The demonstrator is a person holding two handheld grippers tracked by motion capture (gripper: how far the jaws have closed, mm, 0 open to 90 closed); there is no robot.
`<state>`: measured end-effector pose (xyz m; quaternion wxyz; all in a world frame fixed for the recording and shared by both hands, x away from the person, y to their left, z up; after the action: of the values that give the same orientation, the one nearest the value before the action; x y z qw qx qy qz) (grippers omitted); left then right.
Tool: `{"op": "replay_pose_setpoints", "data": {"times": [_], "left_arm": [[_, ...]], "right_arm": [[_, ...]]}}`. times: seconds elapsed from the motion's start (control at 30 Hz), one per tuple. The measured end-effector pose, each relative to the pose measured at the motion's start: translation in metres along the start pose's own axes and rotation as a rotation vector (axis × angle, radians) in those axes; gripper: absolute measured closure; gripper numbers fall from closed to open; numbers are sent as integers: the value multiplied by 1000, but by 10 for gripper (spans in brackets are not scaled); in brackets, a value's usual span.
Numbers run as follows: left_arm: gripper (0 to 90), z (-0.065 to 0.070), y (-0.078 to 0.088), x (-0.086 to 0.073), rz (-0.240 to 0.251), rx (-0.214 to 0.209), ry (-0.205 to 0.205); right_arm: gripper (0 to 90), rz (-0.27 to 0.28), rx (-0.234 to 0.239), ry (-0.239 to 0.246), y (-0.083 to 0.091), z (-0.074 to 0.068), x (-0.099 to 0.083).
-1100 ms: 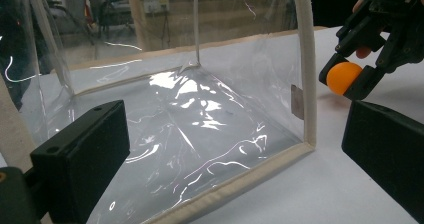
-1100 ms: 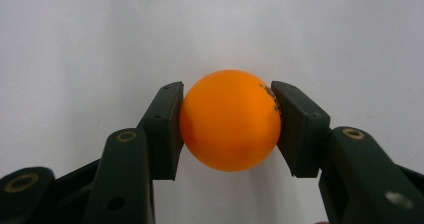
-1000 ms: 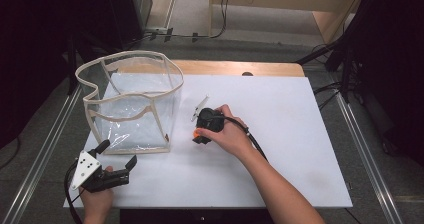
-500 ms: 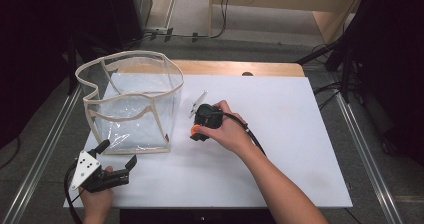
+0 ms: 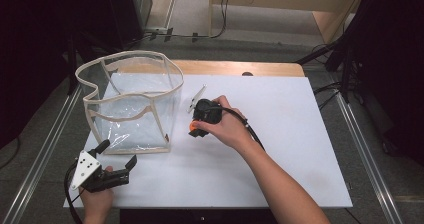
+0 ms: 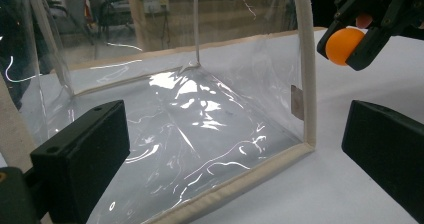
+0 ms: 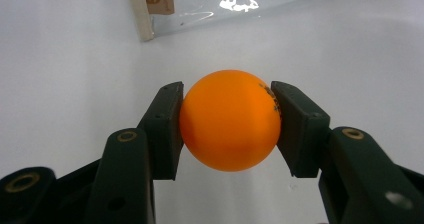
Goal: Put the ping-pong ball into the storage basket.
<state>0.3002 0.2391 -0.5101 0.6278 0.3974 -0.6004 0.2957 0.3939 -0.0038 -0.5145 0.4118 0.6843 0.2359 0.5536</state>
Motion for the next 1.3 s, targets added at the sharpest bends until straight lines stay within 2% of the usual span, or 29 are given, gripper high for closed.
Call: {"op": "replay_pose_setpoints", "data": {"times": [0.33,0.53,0.63,0.77,1.3], "left_arm": [[0,0,0,0,-3,0,-1],[0,0,0,0,0,-1,-1],[0,0,0,0,-2,0,0],[0,0,0,0,-2,0,0],[0,0,0,0,-2,-1,-1]], "right_arm": [[477,8,18,17,10,1,12],[478,-4,22,12,18,2,17],[478,6,30,26,19,2,20],[478,-1,29,18,22,2,23],[478,-5,40,46,34,2,35]]}}
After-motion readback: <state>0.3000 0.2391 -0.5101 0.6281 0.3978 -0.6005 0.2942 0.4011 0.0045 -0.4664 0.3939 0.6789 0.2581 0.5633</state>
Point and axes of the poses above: each handheld gripper's, and its own axes: y roughly backward along the jaws, x roughly out of its top, z roughly to its right, the point moved 9 cm from there along -y, roughly forward along the jaws, and after that the axes turned 5 degrees about z, right-handed, at the moved point
